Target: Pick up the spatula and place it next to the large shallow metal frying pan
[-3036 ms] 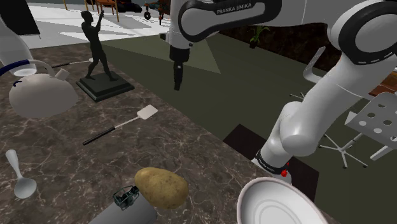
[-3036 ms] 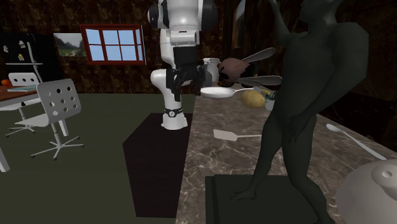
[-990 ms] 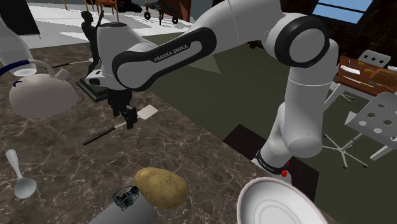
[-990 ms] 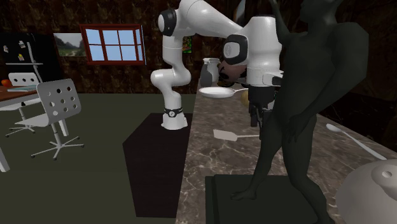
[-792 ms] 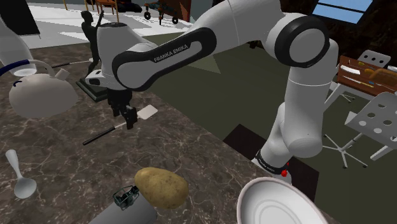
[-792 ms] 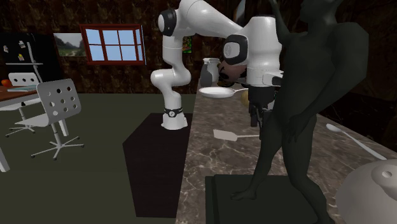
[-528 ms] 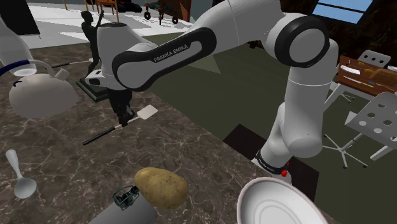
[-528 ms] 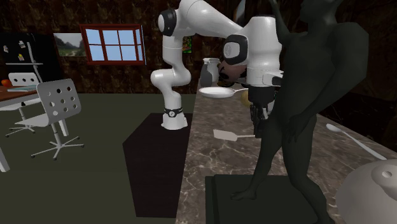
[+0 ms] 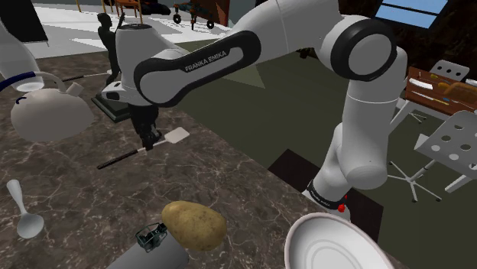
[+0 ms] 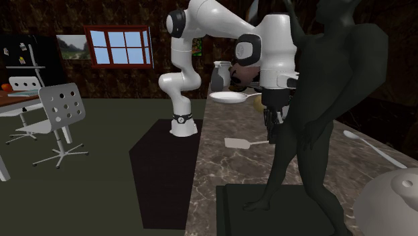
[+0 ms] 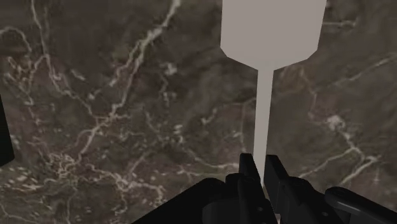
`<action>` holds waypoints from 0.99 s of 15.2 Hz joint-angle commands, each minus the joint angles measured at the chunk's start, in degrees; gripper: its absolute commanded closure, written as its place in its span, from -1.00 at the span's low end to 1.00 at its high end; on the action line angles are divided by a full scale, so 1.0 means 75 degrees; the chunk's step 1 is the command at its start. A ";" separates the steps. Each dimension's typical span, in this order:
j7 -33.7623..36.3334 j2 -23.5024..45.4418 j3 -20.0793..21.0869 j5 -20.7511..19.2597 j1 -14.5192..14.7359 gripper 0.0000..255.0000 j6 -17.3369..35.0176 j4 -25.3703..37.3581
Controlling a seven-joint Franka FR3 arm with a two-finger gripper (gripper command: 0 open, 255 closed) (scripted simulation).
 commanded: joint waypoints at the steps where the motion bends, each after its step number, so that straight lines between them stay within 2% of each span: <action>1: 0.0002 -0.0085 0.0008 0.0015 -0.0002 1.00 -0.0156 0.0072; 15: 0.0006 -0.0458 0.0035 0.0083 -0.0016 1.00 -0.1464 0.1013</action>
